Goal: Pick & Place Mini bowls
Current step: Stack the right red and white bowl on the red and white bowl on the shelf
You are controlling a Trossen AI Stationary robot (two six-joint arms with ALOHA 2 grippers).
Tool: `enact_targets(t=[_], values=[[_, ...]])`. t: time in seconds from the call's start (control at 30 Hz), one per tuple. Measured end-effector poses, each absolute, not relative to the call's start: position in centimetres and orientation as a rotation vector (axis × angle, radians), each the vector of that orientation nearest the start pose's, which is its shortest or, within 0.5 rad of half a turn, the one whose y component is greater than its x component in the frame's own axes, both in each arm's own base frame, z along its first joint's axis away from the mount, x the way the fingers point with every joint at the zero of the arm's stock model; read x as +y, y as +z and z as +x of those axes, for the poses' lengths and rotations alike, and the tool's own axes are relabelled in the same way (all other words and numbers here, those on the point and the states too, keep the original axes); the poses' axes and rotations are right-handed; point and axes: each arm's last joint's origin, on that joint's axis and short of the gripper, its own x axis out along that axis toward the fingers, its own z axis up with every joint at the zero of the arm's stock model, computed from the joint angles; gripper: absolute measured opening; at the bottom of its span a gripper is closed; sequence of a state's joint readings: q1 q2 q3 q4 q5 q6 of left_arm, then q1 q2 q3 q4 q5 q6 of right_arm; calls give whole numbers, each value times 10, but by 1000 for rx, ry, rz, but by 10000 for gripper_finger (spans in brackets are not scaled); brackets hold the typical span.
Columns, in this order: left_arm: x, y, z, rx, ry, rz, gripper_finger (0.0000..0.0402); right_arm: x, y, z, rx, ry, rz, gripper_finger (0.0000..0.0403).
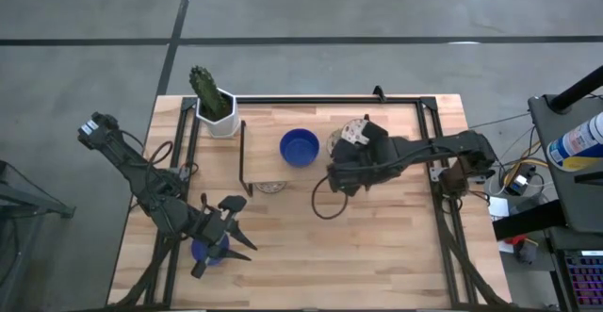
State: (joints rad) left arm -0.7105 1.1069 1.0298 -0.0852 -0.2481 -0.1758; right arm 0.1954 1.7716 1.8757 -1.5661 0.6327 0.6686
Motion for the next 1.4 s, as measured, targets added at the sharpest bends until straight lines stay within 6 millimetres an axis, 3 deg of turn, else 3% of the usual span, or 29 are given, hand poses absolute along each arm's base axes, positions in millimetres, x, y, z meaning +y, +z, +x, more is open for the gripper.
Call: enact_targets(t=[0.23,0.67,1.4], values=[[-155,366,191,174,-448,-100,103,51,358,311,1094,-756,-72,11],[-155,367,191,164,-449,-107,103,54,361,328,1049,-695,-106,11],[-155,366,191,167,-449,-108,103,55,337,335,1091,-666,-135,11]])
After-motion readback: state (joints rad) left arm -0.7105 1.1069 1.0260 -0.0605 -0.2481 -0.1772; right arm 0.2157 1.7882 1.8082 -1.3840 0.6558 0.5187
